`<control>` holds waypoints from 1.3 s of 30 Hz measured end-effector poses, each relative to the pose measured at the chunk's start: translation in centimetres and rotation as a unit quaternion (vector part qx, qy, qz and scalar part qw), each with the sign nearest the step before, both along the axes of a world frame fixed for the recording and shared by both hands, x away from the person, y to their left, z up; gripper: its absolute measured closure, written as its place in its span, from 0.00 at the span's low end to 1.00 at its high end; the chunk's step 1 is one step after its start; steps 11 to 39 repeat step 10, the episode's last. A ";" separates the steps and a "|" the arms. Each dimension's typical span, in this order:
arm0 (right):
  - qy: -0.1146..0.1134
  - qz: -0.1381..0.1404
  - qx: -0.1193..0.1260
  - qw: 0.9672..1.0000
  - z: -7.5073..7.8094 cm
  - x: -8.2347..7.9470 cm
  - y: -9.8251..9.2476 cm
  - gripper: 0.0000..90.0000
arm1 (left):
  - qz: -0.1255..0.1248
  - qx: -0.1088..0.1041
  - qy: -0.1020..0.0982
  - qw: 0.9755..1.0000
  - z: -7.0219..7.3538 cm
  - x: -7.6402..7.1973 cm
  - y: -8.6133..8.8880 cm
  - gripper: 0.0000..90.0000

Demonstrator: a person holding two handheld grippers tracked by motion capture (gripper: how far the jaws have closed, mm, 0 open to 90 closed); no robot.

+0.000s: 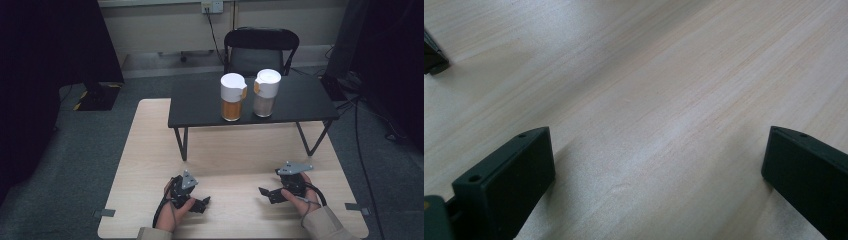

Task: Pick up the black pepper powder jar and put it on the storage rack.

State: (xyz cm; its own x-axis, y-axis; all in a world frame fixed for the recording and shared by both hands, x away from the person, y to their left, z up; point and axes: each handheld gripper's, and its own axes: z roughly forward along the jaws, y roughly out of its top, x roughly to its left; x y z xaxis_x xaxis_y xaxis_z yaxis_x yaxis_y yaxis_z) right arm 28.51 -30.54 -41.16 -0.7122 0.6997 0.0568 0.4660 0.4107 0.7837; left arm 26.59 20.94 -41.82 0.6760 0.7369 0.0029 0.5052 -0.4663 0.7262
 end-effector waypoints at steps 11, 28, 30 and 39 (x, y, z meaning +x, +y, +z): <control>0.008 0.004 -0.024 1.000 -0.6 0.1 0.7 0.02 | -0.001 0.002 0.000 1.000 0.0 0.0 0.0 0.00; 0.008 0.004 -0.024 1.000 -0.6 0.1 0.7 0.02 | -0.001 0.002 0.000 1.000 0.0 0.0 0.0 0.00; 0.008 0.004 -0.024 1.000 -0.6 0.1 0.7 0.02 | -0.001 0.002 0.000 1.000 0.0 0.0 0.0 0.00; 0.008 0.004 -0.024 1.000 -0.6 0.1 0.7 0.02 | -0.001 0.002 0.000 1.000 0.0 0.0 0.0 0.00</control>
